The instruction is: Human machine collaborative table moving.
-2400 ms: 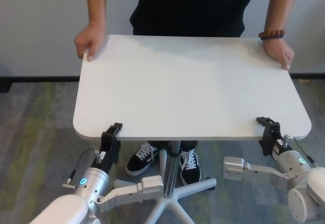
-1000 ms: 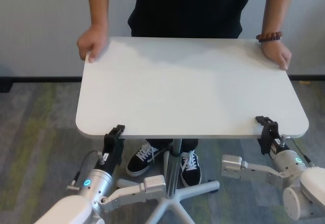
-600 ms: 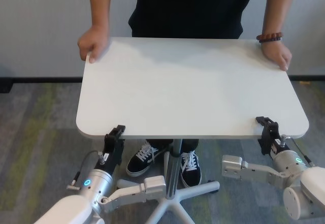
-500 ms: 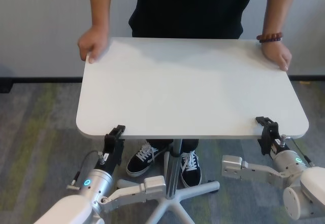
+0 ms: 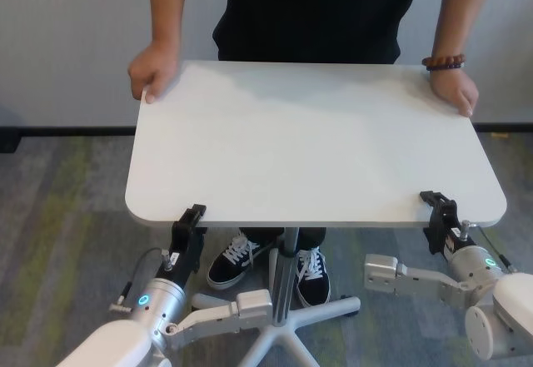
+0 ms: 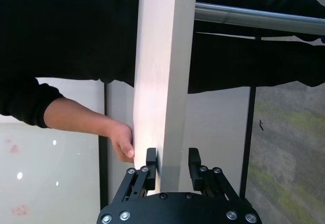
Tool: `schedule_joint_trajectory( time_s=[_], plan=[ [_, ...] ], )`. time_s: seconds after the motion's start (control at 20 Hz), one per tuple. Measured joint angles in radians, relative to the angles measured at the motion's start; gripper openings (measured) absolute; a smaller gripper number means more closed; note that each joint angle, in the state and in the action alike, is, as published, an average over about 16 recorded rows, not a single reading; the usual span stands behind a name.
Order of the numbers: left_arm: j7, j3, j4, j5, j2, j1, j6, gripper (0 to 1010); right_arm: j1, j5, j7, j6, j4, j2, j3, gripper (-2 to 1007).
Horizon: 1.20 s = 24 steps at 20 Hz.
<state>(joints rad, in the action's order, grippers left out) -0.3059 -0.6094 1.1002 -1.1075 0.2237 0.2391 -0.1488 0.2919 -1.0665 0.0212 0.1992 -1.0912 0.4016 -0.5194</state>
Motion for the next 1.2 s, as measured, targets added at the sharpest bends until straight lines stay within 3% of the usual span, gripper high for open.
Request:
schedule_joint_trajectory(
  time_s=[0.3,0.75,1.2],
  plan=[
    [0.002,-0.001,-0.001,-0.001,0.0,0.0,0.0,568,0.0,0.0,-0.004,0.0,0.0,0.0,-0.001,479],
    [0.002,-0.002,-0.001,-0.002,0.001,0.001,-0.001,844,0.0,0.0,-0.009,-0.001,0.0,0.001,-0.001,750],
    [0.007,0.006,0.043,0.003,0.015,-0.023,-0.004,987,-0.012,-0.001,-0.014,0.003,-0.023,0.008,-0.001,953]
  ],
)
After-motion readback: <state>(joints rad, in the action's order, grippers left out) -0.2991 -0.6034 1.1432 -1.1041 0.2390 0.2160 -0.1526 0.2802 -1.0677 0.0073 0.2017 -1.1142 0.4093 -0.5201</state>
